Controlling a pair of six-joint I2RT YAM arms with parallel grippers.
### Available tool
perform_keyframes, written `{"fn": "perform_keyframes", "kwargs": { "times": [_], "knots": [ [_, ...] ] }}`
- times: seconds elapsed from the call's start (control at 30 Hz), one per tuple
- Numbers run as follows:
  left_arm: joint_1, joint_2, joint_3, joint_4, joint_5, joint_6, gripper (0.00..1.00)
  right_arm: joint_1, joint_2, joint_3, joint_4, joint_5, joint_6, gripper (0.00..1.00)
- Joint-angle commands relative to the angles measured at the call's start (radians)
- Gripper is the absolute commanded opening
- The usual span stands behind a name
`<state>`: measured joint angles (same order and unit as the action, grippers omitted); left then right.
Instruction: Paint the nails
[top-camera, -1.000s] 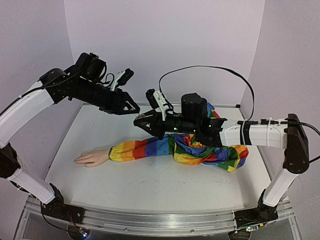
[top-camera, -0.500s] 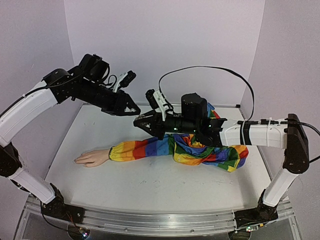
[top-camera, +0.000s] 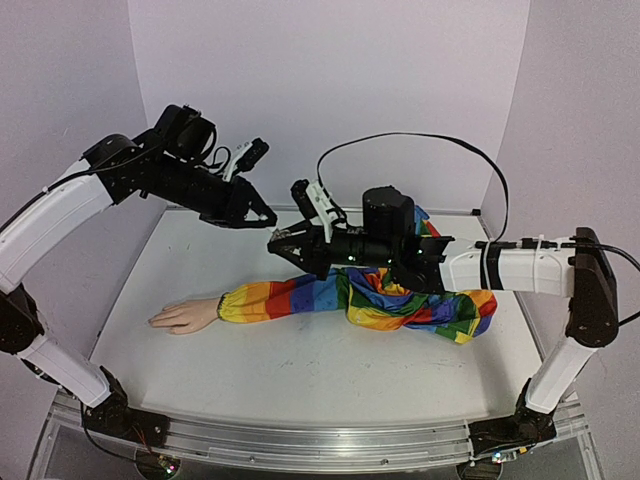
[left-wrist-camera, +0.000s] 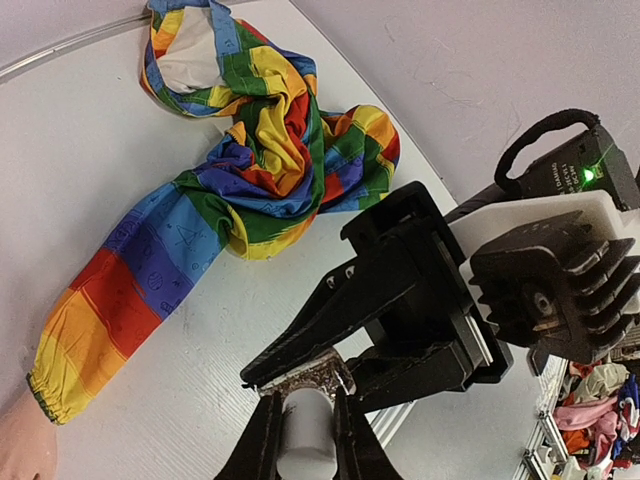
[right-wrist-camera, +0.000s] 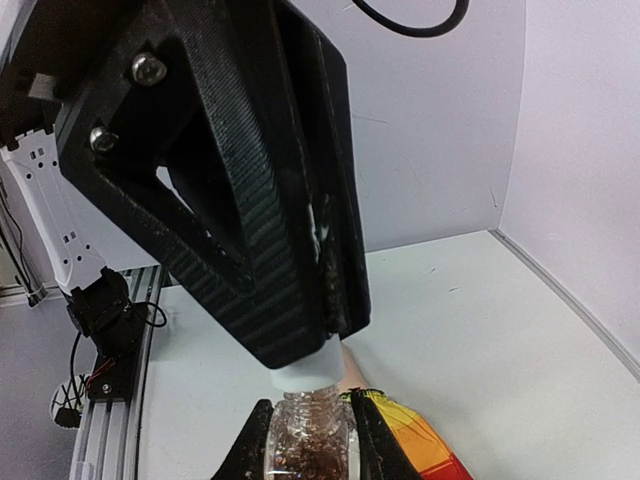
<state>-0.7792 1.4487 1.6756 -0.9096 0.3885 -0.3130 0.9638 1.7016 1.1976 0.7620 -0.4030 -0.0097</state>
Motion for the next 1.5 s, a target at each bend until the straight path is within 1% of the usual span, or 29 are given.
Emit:
{"fn": "perform_keyframes", "kwargs": {
  "times": [0.0,0.43,1.07,1.37,1.47],
  "knots": [
    [0.007,-0.023,0.055,0.006,-0.008,0.005,0.03,-0.004,-0.045,0.044,0.048,-0.019,-0.024,0.0],
    [0.011,-0.044,0.05,0.002,-0.028,0.006,0.0,-0.004,-0.037,0.05,0.047,-0.023,-0.022,0.0],
    [0.028,-0.081,0.027,0.0,-0.045,0.005,0.0,-0.003,-0.031,0.057,0.049,-0.025,-0.018,0.0],
    [0.045,-0.098,0.021,-0.001,-0.014,0.003,0.0,-0.005,-0.032,0.055,0.052,-0.026,-0.019,0.0],
    [0.054,-0.105,0.019,-0.001,0.011,0.003,0.0,-0.004,-0.042,0.036,0.079,-0.012,-0.013,0.0]
  ]
}}
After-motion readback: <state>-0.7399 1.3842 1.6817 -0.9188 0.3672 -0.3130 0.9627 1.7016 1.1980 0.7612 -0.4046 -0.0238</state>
